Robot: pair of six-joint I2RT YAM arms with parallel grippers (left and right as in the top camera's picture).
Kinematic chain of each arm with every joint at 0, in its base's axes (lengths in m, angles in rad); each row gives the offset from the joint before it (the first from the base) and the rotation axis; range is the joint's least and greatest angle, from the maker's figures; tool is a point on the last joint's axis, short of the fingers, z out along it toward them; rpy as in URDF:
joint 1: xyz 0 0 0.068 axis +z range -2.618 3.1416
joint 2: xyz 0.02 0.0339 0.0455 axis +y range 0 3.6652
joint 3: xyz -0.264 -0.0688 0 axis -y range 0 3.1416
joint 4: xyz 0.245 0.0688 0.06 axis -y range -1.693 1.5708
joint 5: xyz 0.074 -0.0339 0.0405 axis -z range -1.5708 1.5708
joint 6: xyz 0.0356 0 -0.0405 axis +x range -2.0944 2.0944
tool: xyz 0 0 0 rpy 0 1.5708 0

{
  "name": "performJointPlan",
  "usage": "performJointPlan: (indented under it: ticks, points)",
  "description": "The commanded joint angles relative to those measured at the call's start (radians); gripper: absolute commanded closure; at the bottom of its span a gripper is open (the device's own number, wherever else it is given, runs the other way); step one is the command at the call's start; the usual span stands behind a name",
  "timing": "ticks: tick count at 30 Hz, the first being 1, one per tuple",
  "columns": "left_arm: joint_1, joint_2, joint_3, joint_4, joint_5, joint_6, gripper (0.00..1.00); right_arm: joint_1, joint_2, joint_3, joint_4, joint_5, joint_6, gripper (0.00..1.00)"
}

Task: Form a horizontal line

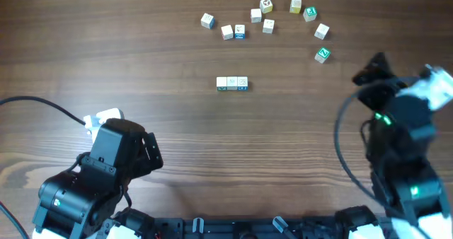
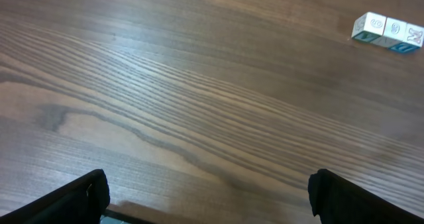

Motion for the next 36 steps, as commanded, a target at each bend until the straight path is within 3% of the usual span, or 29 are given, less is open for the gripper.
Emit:
performJointPlan:
  ticks: [1,6,12,16,22,25,29,36]
  points:
    - [0.006,-0.002,-0.004,0.002,-0.016,-0.011,0.0,-0.157,-0.185,-0.232,0.262,-0.314,-0.096,0.0]
    - [0.006,-0.002,-0.005,0.001,-0.016,-0.011,0.0,-0.262,-0.431,-0.545,0.537,-0.38,-0.117,0.0]
    - [0.006,-0.002,-0.005,0.001,-0.016,-0.011,0.0,-0.282,-0.731,-0.774,0.545,-0.37,-0.136,0.0]
    - [0.006,-0.002,-0.005,0.002,-0.016,-0.01,0.0,-0.289,-0.738,-0.83,0.538,-0.369,-0.136,0.0]
    - [0.006,-0.002,-0.005,0.001,-0.016,-0.01,0.0,-0.294,-0.738,-0.836,0.376,-0.339,-0.14,0.0]
    - [0.006,-0.002,-0.005,0.002,-0.016,-0.01,0.0,-0.294,-0.738,-0.836,0.377,-0.329,-0.274,0.0]
    - [0.006,-0.002,-0.005,0.002,-0.016,-0.011,0.0,-0.294,-0.738,-0.836,0.374,-0.349,-0.589,0.0]
    - [0.006,-0.002,-0.005,0.001,-0.016,-0.01,0.0,-0.298,-0.737,-0.836,0.376,-0.352,-0.613,0.0]
